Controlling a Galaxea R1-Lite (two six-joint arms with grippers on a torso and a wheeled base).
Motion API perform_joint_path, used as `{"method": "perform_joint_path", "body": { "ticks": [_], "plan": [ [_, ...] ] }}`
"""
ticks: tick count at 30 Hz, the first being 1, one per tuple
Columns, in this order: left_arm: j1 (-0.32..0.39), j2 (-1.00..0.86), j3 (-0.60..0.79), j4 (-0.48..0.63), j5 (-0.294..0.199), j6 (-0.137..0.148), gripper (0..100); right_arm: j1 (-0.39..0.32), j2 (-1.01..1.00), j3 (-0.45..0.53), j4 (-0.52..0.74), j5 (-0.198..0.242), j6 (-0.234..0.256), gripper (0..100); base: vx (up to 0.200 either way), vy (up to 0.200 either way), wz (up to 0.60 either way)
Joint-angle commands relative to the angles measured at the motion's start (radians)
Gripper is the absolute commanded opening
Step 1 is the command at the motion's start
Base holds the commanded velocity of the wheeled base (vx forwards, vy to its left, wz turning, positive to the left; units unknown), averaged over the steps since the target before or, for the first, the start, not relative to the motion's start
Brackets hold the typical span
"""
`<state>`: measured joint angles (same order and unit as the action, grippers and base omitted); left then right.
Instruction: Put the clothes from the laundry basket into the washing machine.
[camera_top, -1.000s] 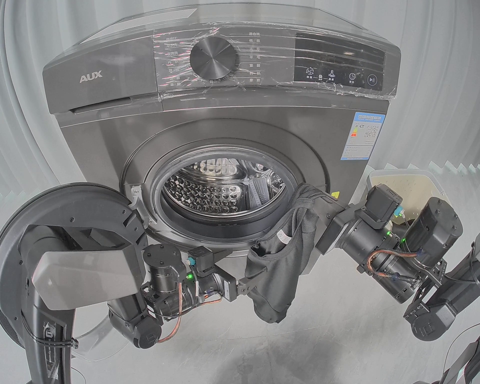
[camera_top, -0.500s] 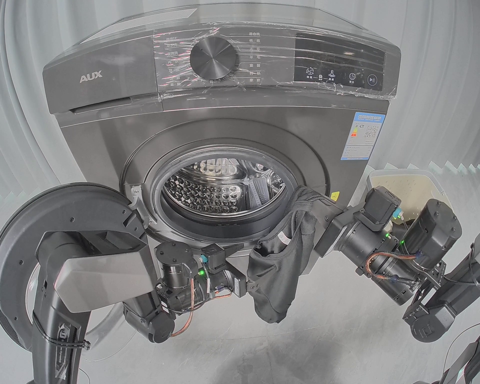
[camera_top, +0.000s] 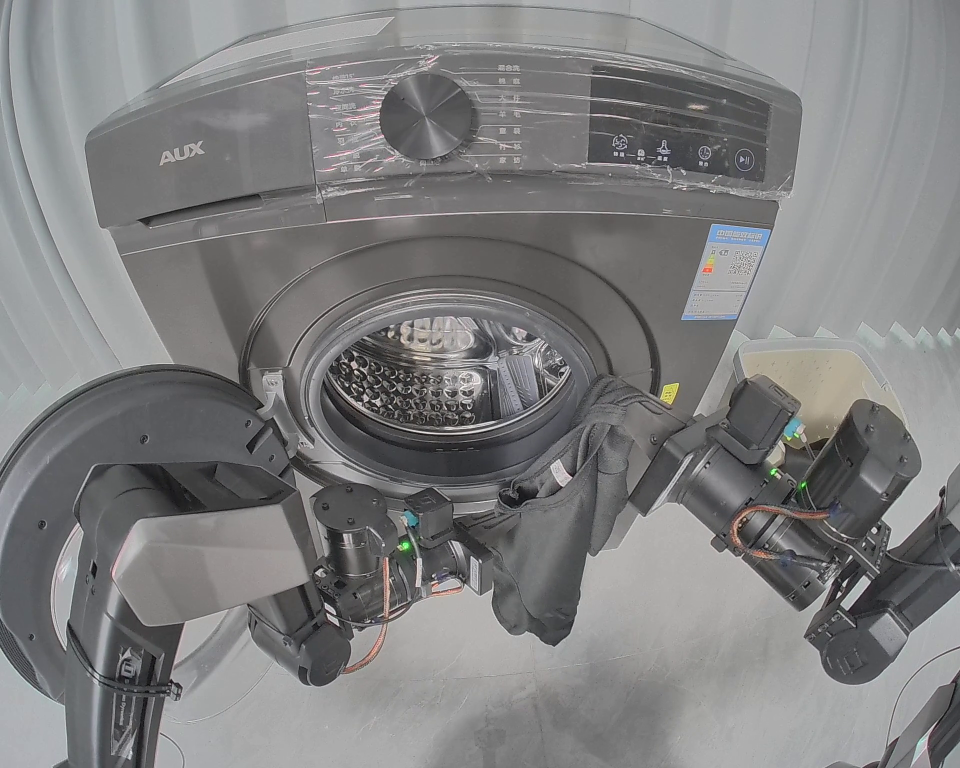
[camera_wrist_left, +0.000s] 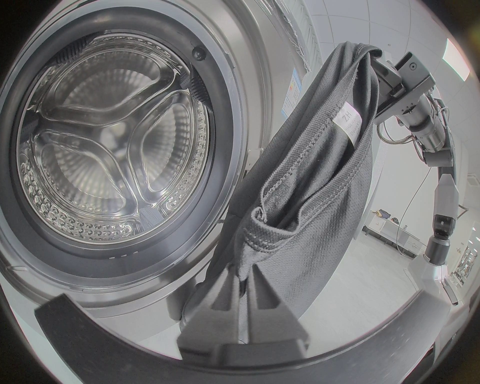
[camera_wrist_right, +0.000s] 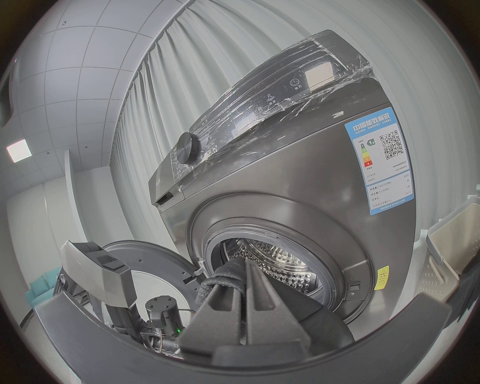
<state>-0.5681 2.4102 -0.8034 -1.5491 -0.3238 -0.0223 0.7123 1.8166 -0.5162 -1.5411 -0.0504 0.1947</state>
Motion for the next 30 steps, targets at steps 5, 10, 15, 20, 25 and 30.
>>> {"method": "perform_joint_path", "body": {
  "ticks": [5, 10, 15, 20, 25, 30],
  "plan": [
    [0.011, -0.141, 0.139, -0.003, 0.015, -0.001, 0, -0.011, 0.012, 0.001, -0.001, -0.002, 0.000, 0, 0.000, 0.000, 0.00],
    [0.016, -0.263, 0.268, -0.003, 0.017, -0.001, 0, -0.011, 0.012, 0.005, -0.001, -0.002, 0.000, 0, 0.000, 0.000, 0.00],
    [0.047, -0.350, 0.352, -0.002, 0.029, -0.002, 0, -0.014, 0.012, 0.007, -0.001, -0.003, 0.000, 0, 0.000, 0.000, 0.00],
    [0.122, -0.473, 0.469, -0.002, 0.028, -0.005, 0, -0.031, 0.017, 0.013, -0.001, -0.002, 0.002, 0, 0.000, 0.000, 0.00],
    [0.195, -0.516, 0.457, -0.002, 0.022, -0.021, 0, -0.044, 0.021, 0.025, -0.001, -0.002, 0.012, 0, 0.000, 0.000, 0.00],
    [0.241, -0.557, 0.414, -0.002, 0.023, -0.034, 0, -0.039, 0.030, 0.065, -0.001, 0.003, 0.020, 0, 0.000, 0.000, 0.00]
  ]
}}
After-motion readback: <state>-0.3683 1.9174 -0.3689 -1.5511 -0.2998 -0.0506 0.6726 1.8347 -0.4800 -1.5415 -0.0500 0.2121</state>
